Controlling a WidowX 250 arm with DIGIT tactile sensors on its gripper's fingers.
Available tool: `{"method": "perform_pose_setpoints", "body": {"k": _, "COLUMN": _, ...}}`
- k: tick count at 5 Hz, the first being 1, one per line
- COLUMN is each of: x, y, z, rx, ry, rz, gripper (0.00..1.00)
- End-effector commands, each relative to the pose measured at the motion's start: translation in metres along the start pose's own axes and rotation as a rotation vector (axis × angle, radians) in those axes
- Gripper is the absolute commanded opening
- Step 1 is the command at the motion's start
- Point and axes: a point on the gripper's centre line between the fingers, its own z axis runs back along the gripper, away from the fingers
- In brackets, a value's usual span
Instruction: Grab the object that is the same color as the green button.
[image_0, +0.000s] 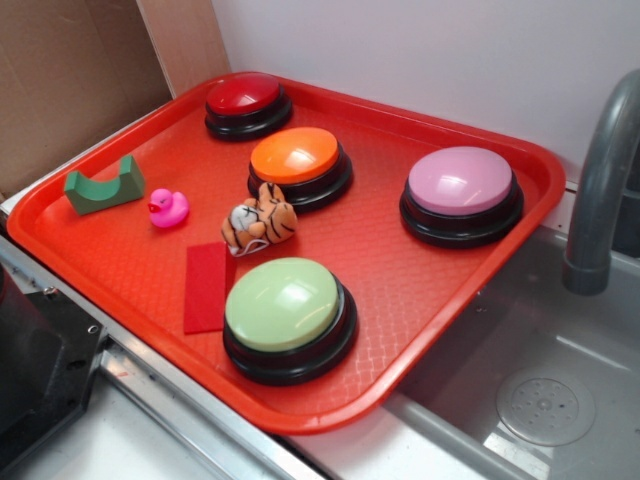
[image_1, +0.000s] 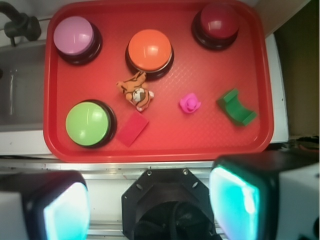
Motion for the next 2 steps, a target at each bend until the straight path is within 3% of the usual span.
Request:
{"method": "perform_pose_setpoints", "body": {"k": 1, "x": 0.01, "y": 0.07, "z": -0.018, "rx": 0.211, "ry": -0.035, "rz": -0.145, "gripper": 1.0}}
{"method": "perform_pose_setpoints", "body": {"k": 2, "x": 0.017, "y": 0.108, "z": -0.036, "rx": 0.242, "ry": -0.049, "rz": -0.236, "gripper": 1.0}}
